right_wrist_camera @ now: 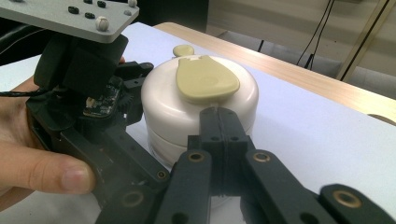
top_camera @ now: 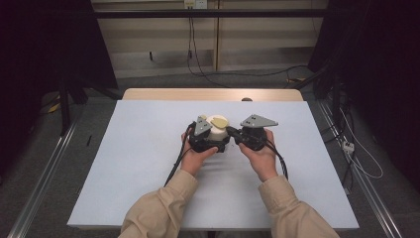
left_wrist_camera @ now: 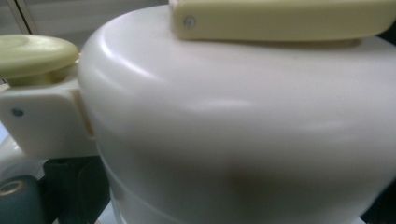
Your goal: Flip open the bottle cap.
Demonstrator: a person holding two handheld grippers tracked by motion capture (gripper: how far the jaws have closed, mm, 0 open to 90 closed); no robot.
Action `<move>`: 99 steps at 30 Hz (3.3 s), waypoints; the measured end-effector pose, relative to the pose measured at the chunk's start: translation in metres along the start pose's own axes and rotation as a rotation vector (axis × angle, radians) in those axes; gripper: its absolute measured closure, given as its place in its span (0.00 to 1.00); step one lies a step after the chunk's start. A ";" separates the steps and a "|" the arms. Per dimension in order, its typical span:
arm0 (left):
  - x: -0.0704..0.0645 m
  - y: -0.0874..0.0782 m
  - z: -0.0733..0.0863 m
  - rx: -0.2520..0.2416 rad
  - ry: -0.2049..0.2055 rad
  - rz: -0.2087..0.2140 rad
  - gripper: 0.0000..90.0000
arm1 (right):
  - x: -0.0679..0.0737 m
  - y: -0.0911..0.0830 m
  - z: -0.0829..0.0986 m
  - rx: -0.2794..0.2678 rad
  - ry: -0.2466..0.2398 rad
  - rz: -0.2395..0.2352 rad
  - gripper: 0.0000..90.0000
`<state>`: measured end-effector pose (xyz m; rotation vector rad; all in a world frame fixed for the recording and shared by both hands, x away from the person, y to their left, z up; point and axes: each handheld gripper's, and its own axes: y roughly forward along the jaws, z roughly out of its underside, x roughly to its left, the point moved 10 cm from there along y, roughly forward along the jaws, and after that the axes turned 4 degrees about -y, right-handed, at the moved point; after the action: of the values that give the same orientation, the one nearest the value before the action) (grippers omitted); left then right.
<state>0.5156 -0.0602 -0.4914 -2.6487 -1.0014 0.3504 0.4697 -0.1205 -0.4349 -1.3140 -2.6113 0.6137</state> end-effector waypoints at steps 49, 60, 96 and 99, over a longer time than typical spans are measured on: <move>0.000 0.000 0.000 -0.001 0.006 -0.003 0.05 | 0.003 0.003 -0.016 -0.018 -0.007 -0.014 1.00; 0.000 0.000 0.000 0.002 0.013 -0.004 0.05 | 0.001 0.002 -0.015 -0.010 -0.011 -0.010 1.00; 0.000 0.000 0.001 0.004 0.011 -0.006 0.05 | 0.003 0.007 -0.031 -0.027 -0.027 -0.009 1.00; 0.000 0.000 0.001 0.003 0.011 -0.005 0.05 | 0.003 0.007 -0.032 -0.029 -0.030 -0.009 1.00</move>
<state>0.5155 -0.0604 -0.4922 -2.6424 -1.0033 0.3359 0.4837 -0.1051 -0.4090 -1.3110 -2.6584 0.6006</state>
